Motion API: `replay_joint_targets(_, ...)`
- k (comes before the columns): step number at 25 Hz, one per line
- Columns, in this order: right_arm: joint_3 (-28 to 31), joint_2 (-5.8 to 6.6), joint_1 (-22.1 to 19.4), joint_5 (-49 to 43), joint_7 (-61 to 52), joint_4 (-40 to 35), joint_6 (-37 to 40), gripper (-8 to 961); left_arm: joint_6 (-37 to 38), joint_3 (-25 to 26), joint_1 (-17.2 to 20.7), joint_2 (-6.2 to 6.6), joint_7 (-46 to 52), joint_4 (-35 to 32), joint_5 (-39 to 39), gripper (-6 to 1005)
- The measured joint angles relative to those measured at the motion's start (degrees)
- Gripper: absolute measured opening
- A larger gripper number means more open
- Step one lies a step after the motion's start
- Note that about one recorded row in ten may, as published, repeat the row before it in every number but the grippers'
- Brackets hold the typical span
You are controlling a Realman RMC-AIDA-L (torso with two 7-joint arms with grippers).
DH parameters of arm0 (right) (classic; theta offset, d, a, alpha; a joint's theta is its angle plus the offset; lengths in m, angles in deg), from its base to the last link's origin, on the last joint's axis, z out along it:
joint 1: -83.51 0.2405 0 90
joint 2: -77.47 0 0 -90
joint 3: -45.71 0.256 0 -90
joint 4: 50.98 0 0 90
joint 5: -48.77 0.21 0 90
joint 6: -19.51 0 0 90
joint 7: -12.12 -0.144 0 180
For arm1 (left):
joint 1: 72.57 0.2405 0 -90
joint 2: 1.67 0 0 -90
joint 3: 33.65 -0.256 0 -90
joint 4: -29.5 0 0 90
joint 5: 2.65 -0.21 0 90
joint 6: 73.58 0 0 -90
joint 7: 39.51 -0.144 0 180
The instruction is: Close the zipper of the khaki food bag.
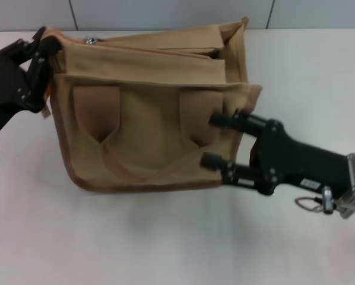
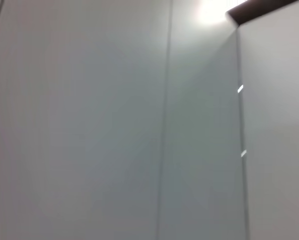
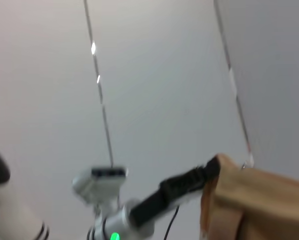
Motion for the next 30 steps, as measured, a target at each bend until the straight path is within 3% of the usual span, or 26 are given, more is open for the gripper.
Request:
replay_joint_targets(6, 0.1, 0.00, 2.0, 9.9, -5.2, 2.9, 2.4, 788, 1.2, -0.4, -4.1, -0.09, -0.3, 3.8, 0.4, 75)
replay_joint_targets(14, 0.0, 0.00, 7.8, 13.4, -29.6, 2.2, 2.8, 788, 0.5, -0.5, -5.6, -0.22, -1.1, 6.3, 0.4, 75)
replay_joint_targets(20, 0.0, -0.05, 13.8, 14.7, -33.2, 2.6, -0.1, 788, -0.1, -0.5, -5.6, -0.21, -1.1, 7.3, 0.3, 75)
replay_joint_targets(25, -0.4, -0.07, 16.8, 15.2, -35.7, 4.2, -5.9, 788, -1.1, -0.5, -5.3, -0.20, -1.6, 8.4, 0.3, 75)
replay_joint_targets(30, -0.7, -0.09, 18.7, 15.3, -35.8, 6.4, -6.7, 788, -1.7, -0.5, -4.5, -0.19, -3.9, 9.9, 0.3, 75)
